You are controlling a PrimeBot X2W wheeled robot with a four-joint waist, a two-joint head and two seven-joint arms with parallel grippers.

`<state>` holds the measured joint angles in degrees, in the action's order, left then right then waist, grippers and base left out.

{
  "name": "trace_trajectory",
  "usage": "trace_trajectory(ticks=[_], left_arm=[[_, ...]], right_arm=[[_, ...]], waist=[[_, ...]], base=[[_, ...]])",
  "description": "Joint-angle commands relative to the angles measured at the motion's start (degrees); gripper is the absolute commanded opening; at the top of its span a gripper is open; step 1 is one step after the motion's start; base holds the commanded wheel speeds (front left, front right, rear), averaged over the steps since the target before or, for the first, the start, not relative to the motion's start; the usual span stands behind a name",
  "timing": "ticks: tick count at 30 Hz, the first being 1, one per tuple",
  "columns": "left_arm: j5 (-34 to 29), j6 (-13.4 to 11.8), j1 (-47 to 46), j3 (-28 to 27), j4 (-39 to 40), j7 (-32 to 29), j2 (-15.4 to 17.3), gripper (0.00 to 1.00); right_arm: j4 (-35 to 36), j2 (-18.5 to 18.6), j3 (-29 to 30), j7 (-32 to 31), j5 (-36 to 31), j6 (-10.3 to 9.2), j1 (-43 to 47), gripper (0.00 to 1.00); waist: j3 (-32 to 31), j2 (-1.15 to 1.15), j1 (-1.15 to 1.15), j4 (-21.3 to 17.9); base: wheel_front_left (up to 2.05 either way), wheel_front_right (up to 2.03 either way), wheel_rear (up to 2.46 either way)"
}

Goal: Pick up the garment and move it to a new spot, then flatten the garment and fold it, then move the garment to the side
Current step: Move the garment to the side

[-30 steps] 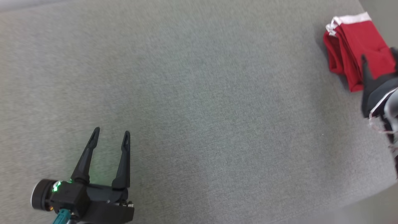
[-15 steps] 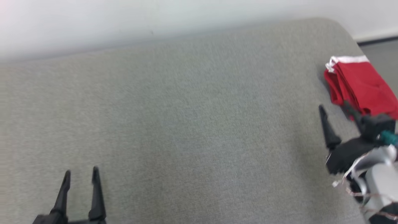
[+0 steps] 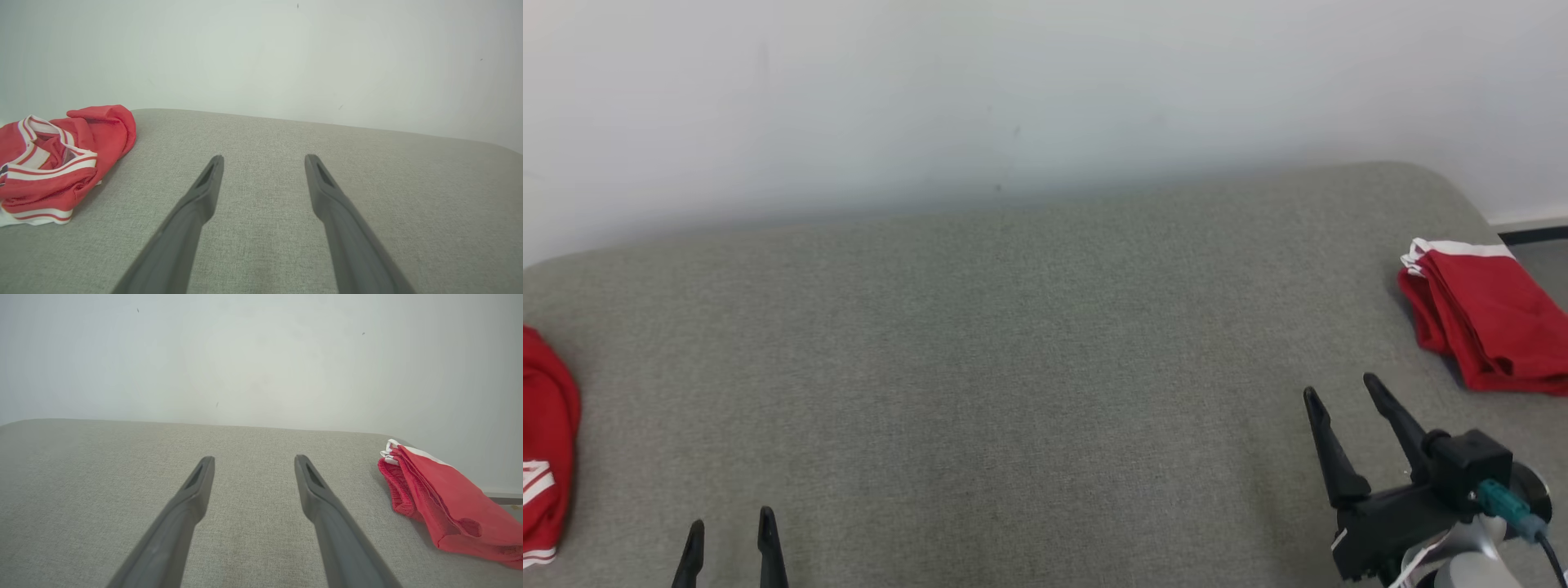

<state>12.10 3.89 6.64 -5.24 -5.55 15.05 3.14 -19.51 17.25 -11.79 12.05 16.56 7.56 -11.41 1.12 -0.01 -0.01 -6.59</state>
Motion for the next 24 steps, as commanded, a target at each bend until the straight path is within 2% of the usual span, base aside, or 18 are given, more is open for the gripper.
trace_trajectory(ticks=[1,13,24], left_arm=[[-0.91,0.01,1.03,-0.1,-0.16,0.17,-0.18,1.0],[-2.17,0.2,3.08,0.55,-1.32,0.17,-0.28,1.0],[-1.63,0.01,2.58,0.13,-1.99,0.17,-0.29,1.0]], right_arm=[[0.44,-0.87,0.48,0.51,0.24,-0.16,1.6,1.0],[-0.8,-4.96,1.24,1.68,-1.16,-0.15,5.33,1.0],[-1.68,-5.73,1.16,2.09,-0.85,-0.16,6.09,1.0]], waist=[[-1.57,0.01,0.01,1.46],[-3.24,0.01,0.01,2.52],[-3.1,0.01,0.01,3.19]], base=[[0.0,0.0,0.0],[0.0,0.0,0.0],[0.0,0.0,0.0]])
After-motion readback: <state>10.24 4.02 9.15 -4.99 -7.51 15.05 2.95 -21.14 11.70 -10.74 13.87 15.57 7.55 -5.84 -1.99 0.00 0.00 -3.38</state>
